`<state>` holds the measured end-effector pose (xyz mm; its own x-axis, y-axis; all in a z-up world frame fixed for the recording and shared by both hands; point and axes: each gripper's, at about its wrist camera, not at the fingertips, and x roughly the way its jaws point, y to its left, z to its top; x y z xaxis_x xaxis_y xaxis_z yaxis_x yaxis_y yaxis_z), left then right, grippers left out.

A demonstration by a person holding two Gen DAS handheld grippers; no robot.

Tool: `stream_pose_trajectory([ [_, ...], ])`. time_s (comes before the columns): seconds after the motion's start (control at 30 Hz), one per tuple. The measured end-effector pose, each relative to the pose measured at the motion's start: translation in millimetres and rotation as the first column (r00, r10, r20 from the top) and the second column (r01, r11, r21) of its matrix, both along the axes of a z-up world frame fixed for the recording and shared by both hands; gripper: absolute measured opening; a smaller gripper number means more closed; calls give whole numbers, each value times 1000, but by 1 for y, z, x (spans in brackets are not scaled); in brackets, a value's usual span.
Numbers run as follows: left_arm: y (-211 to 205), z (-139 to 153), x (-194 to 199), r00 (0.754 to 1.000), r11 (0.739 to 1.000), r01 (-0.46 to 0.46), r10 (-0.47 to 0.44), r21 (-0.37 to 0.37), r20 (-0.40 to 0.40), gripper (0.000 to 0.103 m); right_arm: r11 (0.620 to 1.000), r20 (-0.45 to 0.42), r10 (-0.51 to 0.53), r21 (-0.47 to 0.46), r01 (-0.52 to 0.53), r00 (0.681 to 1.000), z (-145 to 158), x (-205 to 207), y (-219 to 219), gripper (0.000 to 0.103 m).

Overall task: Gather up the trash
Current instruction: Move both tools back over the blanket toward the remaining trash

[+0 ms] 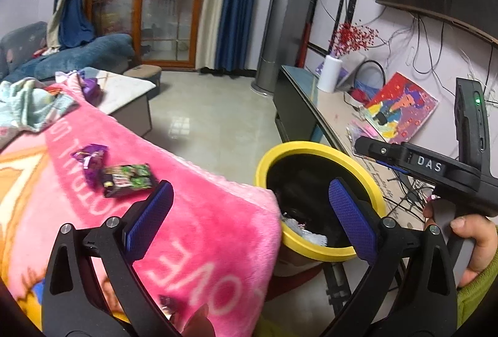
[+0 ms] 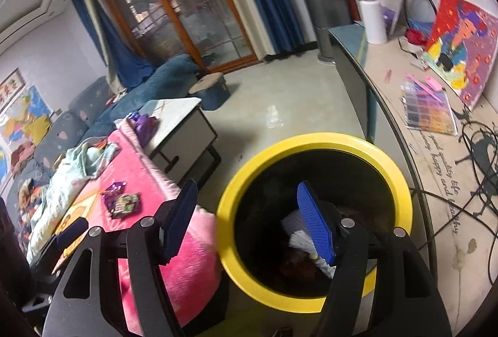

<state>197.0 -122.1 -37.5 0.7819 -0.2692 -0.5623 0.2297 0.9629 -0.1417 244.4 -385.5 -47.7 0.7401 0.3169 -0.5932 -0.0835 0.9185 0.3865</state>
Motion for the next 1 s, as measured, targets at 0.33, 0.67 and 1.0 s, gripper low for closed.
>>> stream_pose_trajectory([
  [0.33,32,5,-15,997,998,-66,66,-2,27,92,997,42,78,-24,-77,996,8,-14,40,65],
  [0.67,77,8,-25,986,987,-159,160,-23,42,92,980,75,181,-96,-174,981,10,-27,88,65],
  [1.0,132,4,-40,964,964,-264,265,-45,30,92,951,49,279,-155,-268,959,8,-30,133,65],
])
